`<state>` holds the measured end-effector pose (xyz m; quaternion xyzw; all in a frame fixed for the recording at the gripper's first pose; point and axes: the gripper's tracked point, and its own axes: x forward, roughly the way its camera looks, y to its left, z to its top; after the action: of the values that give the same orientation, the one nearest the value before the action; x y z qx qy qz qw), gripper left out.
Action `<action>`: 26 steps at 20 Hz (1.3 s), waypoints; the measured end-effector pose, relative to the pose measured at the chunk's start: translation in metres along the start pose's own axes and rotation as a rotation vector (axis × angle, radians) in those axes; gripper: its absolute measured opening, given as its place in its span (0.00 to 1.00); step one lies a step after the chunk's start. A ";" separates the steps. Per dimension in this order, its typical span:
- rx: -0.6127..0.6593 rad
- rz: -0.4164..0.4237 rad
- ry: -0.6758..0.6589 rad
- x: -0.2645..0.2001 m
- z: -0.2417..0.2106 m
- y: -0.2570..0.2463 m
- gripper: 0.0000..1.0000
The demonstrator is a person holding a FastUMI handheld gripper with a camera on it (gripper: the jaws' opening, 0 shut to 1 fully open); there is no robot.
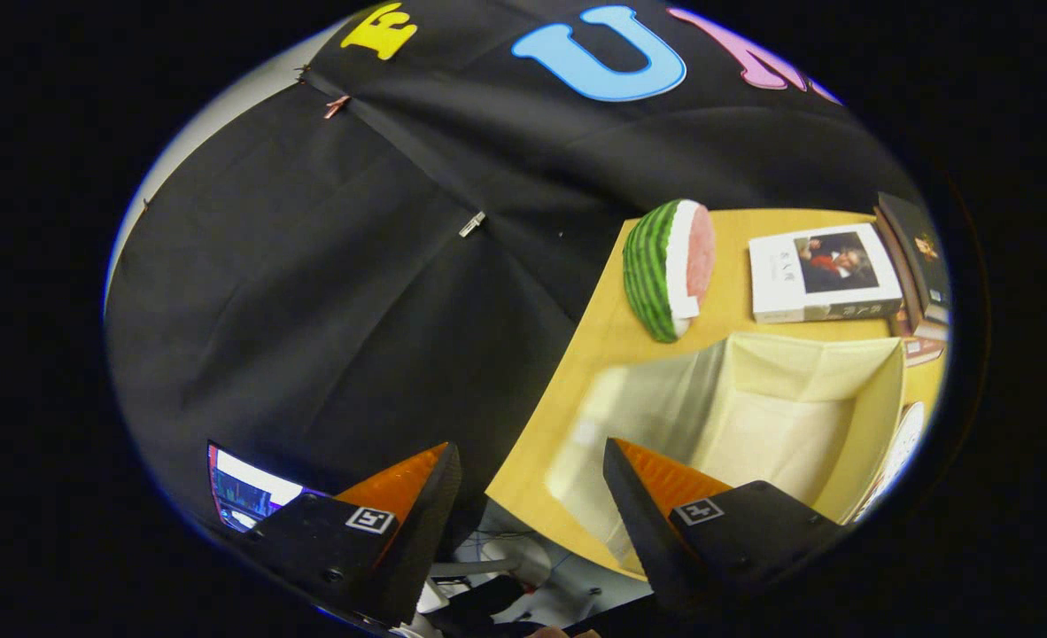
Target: Open the storage box then place both shoes into the box .Put the left shoe in first, then the right shoe, with the right side of both shoes facing outward in a uniform manner.
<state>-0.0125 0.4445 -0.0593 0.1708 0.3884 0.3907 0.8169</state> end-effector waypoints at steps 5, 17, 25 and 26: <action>-0.097 -0.139 -0.125 -0.072 0.031 -0.063 0.98; -0.083 -0.600 -0.176 -0.197 -0.007 -0.272 0.98; 0.059 -0.742 0.026 -0.203 -0.096 -0.390 0.99; 0.068 -0.747 0.059 -0.201 -0.107 -0.400 0.99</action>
<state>0.0285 0.0328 -0.2601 0.0332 0.4599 0.0577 0.8855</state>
